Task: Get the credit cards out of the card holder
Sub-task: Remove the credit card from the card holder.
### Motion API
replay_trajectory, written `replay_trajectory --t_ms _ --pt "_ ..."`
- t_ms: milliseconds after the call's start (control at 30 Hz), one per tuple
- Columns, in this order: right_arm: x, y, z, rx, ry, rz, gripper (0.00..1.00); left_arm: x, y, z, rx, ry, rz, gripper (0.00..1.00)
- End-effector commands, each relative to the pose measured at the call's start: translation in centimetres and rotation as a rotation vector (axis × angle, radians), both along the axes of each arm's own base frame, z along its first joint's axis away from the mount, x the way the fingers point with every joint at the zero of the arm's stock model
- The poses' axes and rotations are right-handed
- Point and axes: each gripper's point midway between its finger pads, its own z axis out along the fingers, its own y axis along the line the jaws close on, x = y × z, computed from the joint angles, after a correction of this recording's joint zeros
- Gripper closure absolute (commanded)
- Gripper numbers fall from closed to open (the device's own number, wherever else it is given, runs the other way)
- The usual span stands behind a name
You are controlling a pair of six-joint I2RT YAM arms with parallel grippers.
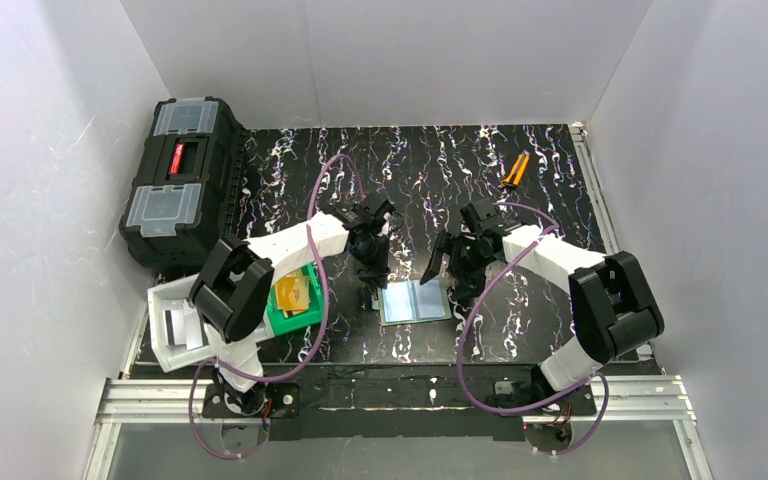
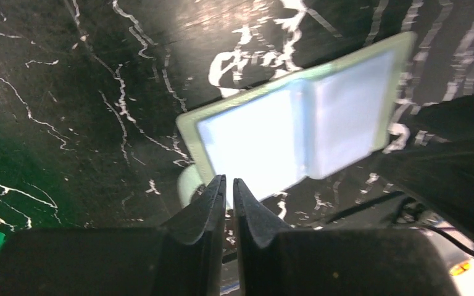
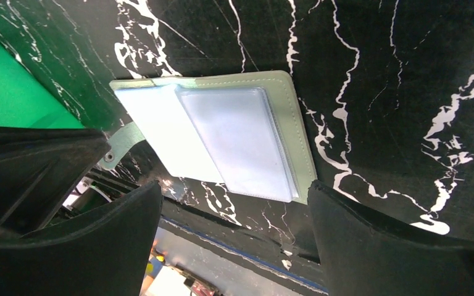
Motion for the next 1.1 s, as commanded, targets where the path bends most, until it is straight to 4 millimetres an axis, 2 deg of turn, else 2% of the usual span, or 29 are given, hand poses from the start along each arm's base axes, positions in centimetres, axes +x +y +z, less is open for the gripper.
replay_trajectory --t_ms 0,133,367,767,1067 --pt "0.6 0.4 -0.3 -0.006 -0.012 0.011 0.07 -0.9 2.5 -2.4 0.107 0.014 0.004 0.93" --pt "0.5 0.5 -0.9 -0.014 0.002 0.019 0.07 -1.6 3.6 -3.7 0.148 0.029 0.013 0.98" --pt "0.4 1.0 -1.1 -0.01 0.009 0.036 0.08 -2.0 3.1 -4.9 0.14 0.061 0.017 1.0" --pt "-0.2 1.4 -1.9 -0.016 0.028 0.056 0.21 -2.8 2.8 -6.2 0.142 0.105 0.05 1.0" --pt "-0.9 2.4 -2.1 0.024 0.047 0.071 0.25 -3.0 2.2 -6.5 0.133 0.119 0.041 1.0"
